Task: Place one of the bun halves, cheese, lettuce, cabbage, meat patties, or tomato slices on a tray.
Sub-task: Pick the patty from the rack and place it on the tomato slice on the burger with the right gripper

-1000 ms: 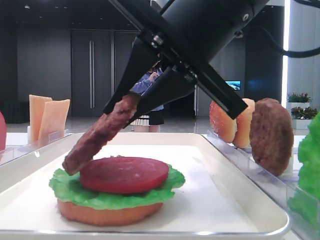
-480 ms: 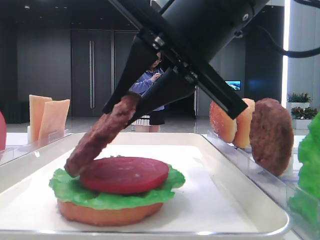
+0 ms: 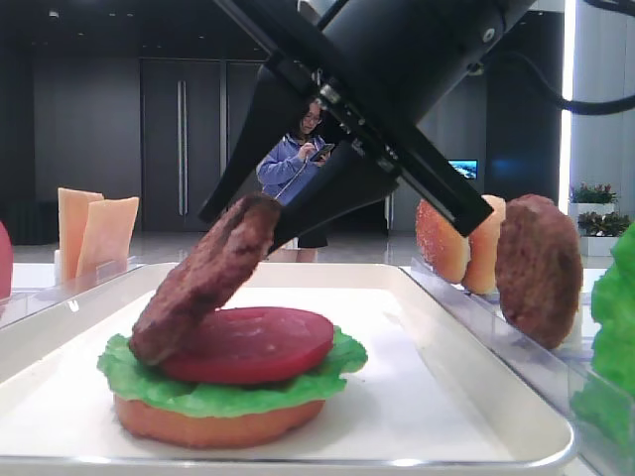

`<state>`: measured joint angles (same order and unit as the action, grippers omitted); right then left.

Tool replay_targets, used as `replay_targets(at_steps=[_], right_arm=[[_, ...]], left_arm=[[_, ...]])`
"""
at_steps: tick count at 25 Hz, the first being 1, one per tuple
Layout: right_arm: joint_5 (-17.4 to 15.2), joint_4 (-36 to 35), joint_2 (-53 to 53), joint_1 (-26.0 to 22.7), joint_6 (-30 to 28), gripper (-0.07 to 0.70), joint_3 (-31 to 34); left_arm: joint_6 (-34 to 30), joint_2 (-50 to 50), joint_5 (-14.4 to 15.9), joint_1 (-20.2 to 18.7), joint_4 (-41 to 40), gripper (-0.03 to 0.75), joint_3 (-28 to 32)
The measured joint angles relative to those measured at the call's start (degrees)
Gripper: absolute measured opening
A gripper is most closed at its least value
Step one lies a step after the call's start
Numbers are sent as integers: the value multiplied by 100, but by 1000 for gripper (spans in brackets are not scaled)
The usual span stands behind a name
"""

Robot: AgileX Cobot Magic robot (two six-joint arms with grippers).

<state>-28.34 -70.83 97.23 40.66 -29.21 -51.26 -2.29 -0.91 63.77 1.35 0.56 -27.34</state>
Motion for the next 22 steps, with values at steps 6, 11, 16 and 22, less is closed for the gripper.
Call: replay_targets(at_steps=[6, 11, 16, 22], right_arm=[[0, 394, 0, 0, 220, 320, 0], [0, 473, 0, 0, 288, 501, 0], [-42, 678, 0, 0, 418, 568, -14], [-383, 1862, 0, 0, 1418, 575, -314]], left_arm=[[0, 0, 0, 0, 0, -7, 0], [0, 0, 0, 0, 0, -7, 0], [0, 0, 0, 0, 0, -7, 0], [0, 0, 0, 0, 0, -7, 0]])
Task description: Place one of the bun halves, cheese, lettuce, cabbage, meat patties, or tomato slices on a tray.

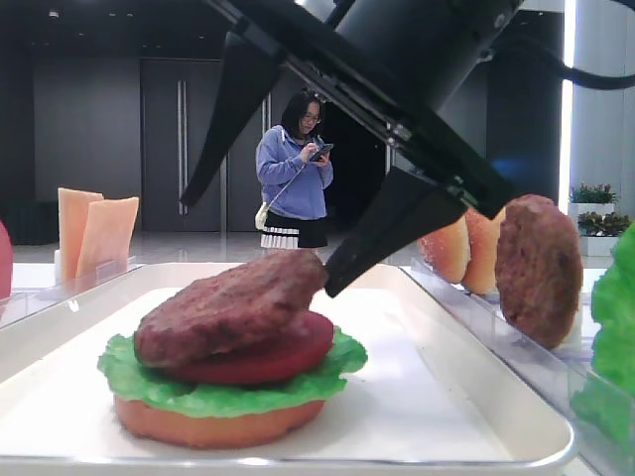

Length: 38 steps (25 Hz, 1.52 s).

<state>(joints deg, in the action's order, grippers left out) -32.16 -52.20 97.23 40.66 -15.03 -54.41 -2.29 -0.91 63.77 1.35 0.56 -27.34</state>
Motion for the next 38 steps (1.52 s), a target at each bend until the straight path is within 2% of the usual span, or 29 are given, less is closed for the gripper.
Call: replay_targets(at_steps=[3, 7, 10, 15, 24, 28, 33, 38], right_arm=[[-213, 798, 0, 0, 642, 576, -179], [-674, 1878, 0, 0, 1503, 576, -534], [-1059, 2426, 0, 0, 1896, 576, -851], [-1590, 2953, 0, 0, 2417, 576, -1386], [-2613, 3985, 2, 0, 2912, 576, -2220], [-2956, 4070, 2, -84, 2920, 573, -2538], [-3300, 4070, -23, -500, 2920, 566, -2667], [-3584, 4098, -193, -1155, 2853, 566, -2667]], left_arm=[[0, 0, 0, 0, 0, -7, 0], [0, 0, 0, 0, 0, -7, 0], [0, 0, 0, 0, 0, -7, 0], [0, 0, 0, 0, 0, -7, 0], [0, 0, 0, 0, 0, -7, 0], [0, 0, 0, 0, 0, -7, 0], [0, 0, 0, 0, 0, -7, 0], [0, 0, 0, 0, 0, -7, 0]])
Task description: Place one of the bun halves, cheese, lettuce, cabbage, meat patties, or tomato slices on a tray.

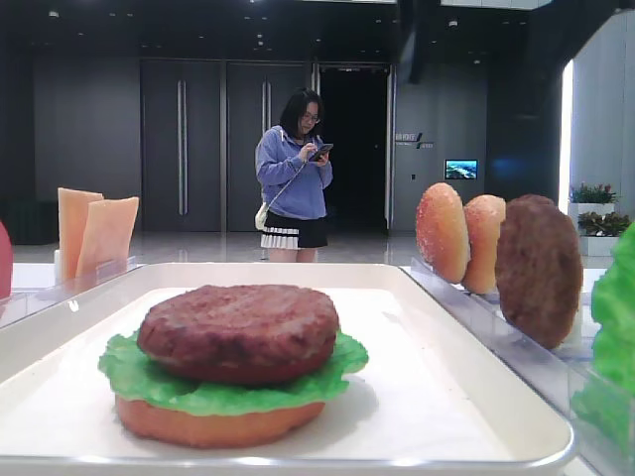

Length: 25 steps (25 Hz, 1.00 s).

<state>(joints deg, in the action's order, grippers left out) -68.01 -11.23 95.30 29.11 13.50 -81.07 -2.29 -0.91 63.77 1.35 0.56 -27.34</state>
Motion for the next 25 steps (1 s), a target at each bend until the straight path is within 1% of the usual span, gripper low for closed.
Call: replay_targets(at_steps=[5, 8, 15, 21, 25], right_arm=[[-176, 6, -222, -768, -284, 566, 0], [-183, 12, -322, -1321, -446, 566, 0], [-193, 56, -373, -2412, -875, 566, 0], [-193, 97, -373, -3135, -1198, 566, 0], [-195, 125, -373, -3348, -1285, 566, 0]], left_arm=[[0, 0, 0, 0, 0, -7, 0], [0, 0, 0, 0, 0, -7, 0], [0, 0, 0, 0, 0, -7, 0], [0, 0, 0, 0, 0, -7, 0], [0, 0, 0, 0, 0, -7, 0]])
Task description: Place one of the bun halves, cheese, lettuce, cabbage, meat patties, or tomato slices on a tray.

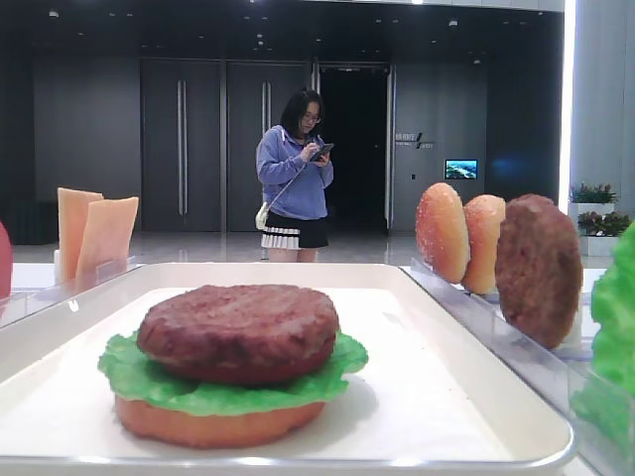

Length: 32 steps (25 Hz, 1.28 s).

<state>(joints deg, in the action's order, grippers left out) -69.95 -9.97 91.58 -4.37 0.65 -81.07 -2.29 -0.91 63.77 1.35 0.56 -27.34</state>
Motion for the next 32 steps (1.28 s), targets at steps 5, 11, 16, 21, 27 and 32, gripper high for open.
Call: replay_targets(at_steps=[5, 11, 16, 21, 27, 32], right_arm=[[-5, 5, -54, -6, -65, 566, 0], [-2, 19, -781, -6, -287, 566, 321], [-8, 26, -1499, -6, -310, 565, 855], [-8, 26, -2228, -6, -374, 565, 1507], [-14, 27, -3246, -6, -499, 563, 2166], [-17, 32, -4141, -6, -539, 554, 2629]], left_arm=[[0, 0, 0, 0, 0, -7, 0], [0, 0, 0, 0, 0, -7, 0], [0, 0, 0, 0, 0, -7, 0], [0, 0, 0, 0, 0, -7, 0], [0, 0, 0, 0, 10, -7, 0], [0, 0, 0, 0, 16, -7, 0]])
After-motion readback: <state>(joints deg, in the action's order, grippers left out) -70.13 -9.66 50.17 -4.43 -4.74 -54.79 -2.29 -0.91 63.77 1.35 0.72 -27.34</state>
